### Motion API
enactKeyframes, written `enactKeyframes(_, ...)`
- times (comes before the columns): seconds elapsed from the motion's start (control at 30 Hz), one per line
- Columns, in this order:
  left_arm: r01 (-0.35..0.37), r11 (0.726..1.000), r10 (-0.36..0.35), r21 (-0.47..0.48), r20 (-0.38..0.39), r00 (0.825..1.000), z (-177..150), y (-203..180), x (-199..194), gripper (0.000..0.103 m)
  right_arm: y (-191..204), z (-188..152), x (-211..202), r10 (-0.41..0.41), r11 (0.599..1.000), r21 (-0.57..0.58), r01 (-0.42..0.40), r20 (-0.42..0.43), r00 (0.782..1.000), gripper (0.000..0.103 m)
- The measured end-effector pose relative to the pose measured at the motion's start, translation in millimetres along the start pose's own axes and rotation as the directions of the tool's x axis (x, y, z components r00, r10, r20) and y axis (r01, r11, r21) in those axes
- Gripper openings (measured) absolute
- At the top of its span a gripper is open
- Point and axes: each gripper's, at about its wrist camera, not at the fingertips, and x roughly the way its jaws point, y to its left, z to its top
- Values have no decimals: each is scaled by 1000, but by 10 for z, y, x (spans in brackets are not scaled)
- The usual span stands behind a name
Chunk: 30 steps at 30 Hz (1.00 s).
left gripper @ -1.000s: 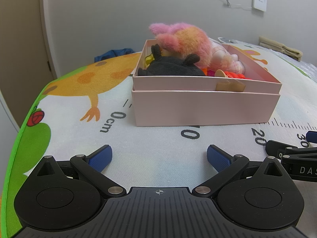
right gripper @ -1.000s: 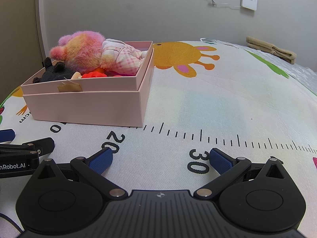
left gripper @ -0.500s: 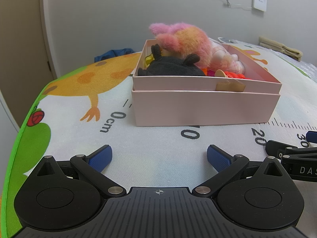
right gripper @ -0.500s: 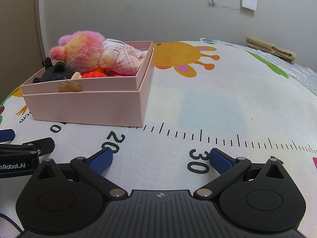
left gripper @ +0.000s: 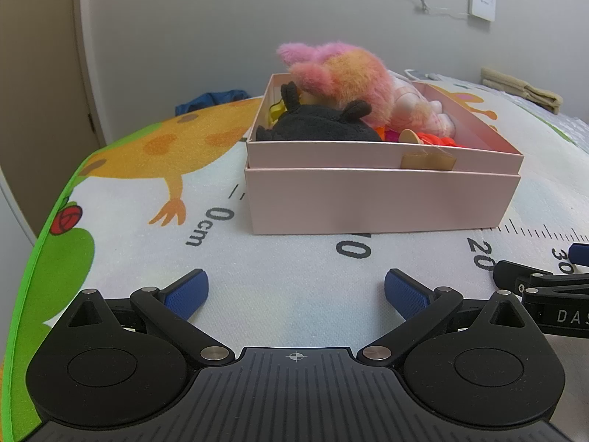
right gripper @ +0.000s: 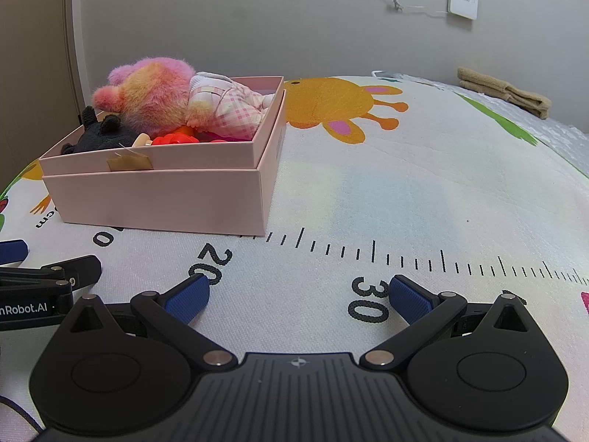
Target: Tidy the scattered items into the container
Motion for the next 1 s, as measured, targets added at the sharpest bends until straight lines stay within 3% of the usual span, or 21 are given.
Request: enactKeyframes(1.0,0,1000,0,0,0,1000,-5,5,0,103,0,0,1,0,1000,0,0,0,1000,103)
